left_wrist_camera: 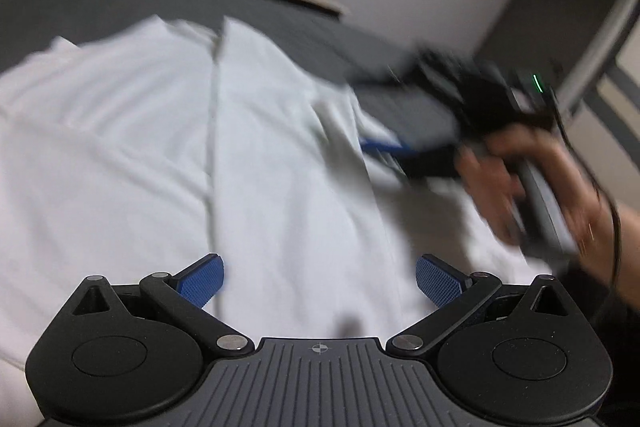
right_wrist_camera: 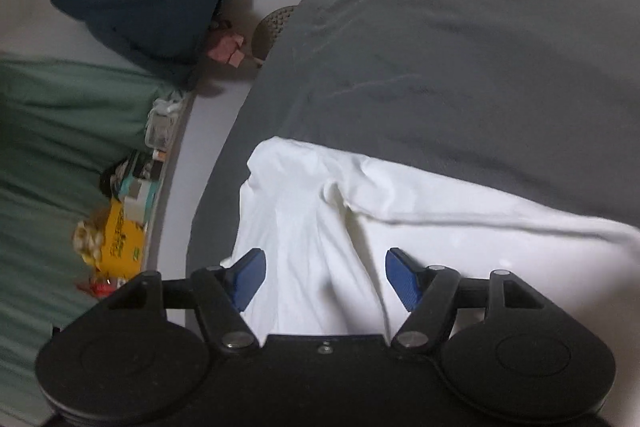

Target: Fold clothes

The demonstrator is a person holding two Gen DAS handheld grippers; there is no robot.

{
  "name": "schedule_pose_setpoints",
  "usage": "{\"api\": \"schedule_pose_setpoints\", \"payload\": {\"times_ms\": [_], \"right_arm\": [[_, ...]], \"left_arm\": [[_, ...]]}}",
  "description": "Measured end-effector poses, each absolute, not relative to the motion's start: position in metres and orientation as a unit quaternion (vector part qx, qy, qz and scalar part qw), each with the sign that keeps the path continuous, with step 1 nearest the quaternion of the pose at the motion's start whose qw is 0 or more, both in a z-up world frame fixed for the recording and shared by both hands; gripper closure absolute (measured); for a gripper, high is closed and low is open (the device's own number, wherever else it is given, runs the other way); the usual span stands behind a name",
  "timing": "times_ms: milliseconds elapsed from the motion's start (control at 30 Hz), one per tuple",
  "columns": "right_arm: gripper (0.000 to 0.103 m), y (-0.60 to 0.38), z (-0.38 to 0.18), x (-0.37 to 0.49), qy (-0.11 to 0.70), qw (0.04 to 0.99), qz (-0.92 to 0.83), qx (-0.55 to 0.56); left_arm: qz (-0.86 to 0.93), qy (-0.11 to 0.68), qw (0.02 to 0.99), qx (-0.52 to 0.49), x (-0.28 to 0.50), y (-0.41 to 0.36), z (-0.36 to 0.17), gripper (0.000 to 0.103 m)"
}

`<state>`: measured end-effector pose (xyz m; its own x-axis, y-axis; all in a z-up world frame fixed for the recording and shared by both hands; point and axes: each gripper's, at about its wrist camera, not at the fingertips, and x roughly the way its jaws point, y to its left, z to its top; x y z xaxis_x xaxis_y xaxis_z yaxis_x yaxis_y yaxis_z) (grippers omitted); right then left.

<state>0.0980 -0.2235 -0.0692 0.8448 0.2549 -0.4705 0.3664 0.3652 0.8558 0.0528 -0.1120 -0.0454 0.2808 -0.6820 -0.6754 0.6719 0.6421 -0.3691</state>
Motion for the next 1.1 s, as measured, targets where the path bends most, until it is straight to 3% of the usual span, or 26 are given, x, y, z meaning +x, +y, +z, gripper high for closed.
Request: {"api": "schedule_pose_setpoints", "payload": {"times_ms": [400, 500, 700, 867, 967, 1100], "right_arm": [[0.037, -0.258, -0.081, 0.115, 0.170, 0.762, -0.102, 0.616], [0.043, -0.269, -0.091, 0.108, 0.160, 0.733, -0.096, 0.654], [0.042, -0.276, -0.084, 0.089, 0.174, 0.737, -0.111, 0.644], [0.038, -0.264, -0.039, 0.102, 0.232, 0.784, -0.105, 0.567], [0.037, -0.238, 0.010, 0.167, 0.293, 0.857, -0.070, 0.417], [0.024, -0.181, 0.030, 0.262, 0.412, 0.890, -0.064, 0.186]], "left_arm": [[-0.439, 0.406, 0.800, 0.051, 0.042, -0.113, -0.049, 0.000], [-0.439, 0.387, 0.804, 0.106, 0.032, -0.121, -0.050, 0.000], [-0.426, 0.384, 0.807, 0.142, 0.027, -0.126, -0.046, 0.000], [-0.412, 0.390, 0.816, 0.114, 0.033, -0.120, -0.041, 0.000], [-0.395, 0.387, 0.826, 0.114, 0.036, -0.123, -0.042, 0.000], [-0.387, 0.382, 0.827, 0.143, 0.031, -0.131, -0.047, 0.000]]}}
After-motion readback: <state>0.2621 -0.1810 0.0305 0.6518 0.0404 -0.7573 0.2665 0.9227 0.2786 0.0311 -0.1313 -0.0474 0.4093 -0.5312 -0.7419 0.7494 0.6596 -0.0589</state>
